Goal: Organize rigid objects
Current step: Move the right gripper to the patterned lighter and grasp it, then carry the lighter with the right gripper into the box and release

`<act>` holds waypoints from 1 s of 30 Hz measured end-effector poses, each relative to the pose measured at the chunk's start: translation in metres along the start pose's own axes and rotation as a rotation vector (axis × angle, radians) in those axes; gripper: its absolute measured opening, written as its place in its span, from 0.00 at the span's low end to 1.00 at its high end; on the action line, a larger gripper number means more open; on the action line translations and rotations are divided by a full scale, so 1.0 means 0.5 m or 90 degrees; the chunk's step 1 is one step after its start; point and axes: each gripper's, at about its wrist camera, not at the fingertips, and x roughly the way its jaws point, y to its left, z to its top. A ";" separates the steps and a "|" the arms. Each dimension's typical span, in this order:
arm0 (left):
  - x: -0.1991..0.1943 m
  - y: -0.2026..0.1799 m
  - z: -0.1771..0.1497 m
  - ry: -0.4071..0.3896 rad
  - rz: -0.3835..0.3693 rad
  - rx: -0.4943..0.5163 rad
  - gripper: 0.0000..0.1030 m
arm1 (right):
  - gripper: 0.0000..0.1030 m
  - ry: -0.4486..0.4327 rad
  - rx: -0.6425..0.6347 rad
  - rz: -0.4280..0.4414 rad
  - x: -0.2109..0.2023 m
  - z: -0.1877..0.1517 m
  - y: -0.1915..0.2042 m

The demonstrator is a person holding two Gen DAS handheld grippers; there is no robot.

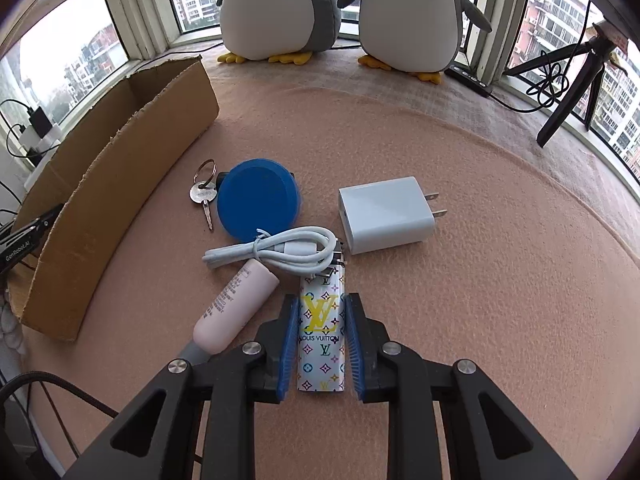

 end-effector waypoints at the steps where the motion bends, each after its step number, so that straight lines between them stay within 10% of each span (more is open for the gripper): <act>1: 0.000 0.000 0.000 0.000 0.000 0.000 0.36 | 0.20 0.000 0.002 0.000 -0.004 -0.007 -0.002; 19: 0.000 -0.001 0.000 0.000 0.001 0.001 0.36 | 0.20 -0.020 0.083 -0.011 -0.058 -0.074 -0.054; 30: 0.000 -0.003 0.001 -0.001 -0.003 0.000 0.36 | 0.20 -0.090 0.041 0.023 -0.131 0.008 0.023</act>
